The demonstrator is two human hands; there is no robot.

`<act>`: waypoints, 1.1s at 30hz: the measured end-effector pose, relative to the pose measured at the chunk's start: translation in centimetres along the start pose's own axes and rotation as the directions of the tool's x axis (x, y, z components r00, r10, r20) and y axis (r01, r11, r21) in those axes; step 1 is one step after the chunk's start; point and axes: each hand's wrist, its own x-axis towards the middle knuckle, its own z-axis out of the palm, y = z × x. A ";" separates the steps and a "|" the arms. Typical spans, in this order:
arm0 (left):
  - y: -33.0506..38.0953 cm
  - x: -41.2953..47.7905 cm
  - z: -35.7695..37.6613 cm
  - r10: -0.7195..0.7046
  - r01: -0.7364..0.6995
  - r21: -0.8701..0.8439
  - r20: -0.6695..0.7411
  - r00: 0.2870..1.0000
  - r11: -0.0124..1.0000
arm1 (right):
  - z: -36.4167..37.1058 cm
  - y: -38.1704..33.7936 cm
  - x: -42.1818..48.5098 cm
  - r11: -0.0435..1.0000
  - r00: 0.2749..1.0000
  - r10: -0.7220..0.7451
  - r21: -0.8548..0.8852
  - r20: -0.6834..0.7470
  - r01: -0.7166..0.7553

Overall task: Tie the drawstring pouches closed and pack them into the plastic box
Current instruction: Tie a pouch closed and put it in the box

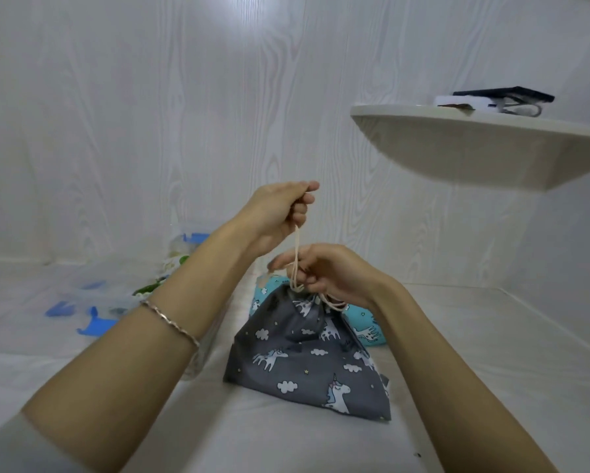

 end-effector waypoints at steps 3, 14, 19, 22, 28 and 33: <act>-0.8 -0.9 -0.7 -0.027 0.030 0.119 -0.023 0.999 0.992 | -0.2 -0.4 -1.1 0.996 0.995 -0.085 0.011 -0.056 0.086; -4.4 -3.8 -2.2 0.106 -0.128 0.447 0.074 0.992 0.885 | -0.6 -0.8 -2.3 0.960 0.899 -0.157 0.152 -0.408 0.236; -4.3 -4.1 -2.1 0.189 -0.170 0.472 0.008 0.982 0.865 | -0.4 -0.6 -2.7 0.971 0.889 -0.113 0.142 -0.445 0.195; -4.2 -4.2 -1.5 0.093 -0.081 0.185 -0.059 0.994 0.979 | -0.3 -0.3 -2.7 0.969 0.850 -0.073 0.166 -0.521 0.185; -4.0 -3.9 -0.3 0.041 -0.024 0.073 -0.239 0.970 0.997 | 0.5 0.0 -3.0 0.994 0.798 -0.109 -0.049 -0.592 0.099; -4.3 -4.5 -1.2 0.066 -0.177 0.723 0.180 0.981 0.668 | 0.4 -0.5 -3.6 0.981 0.780 -0.188 -0.150 -0.597 0.122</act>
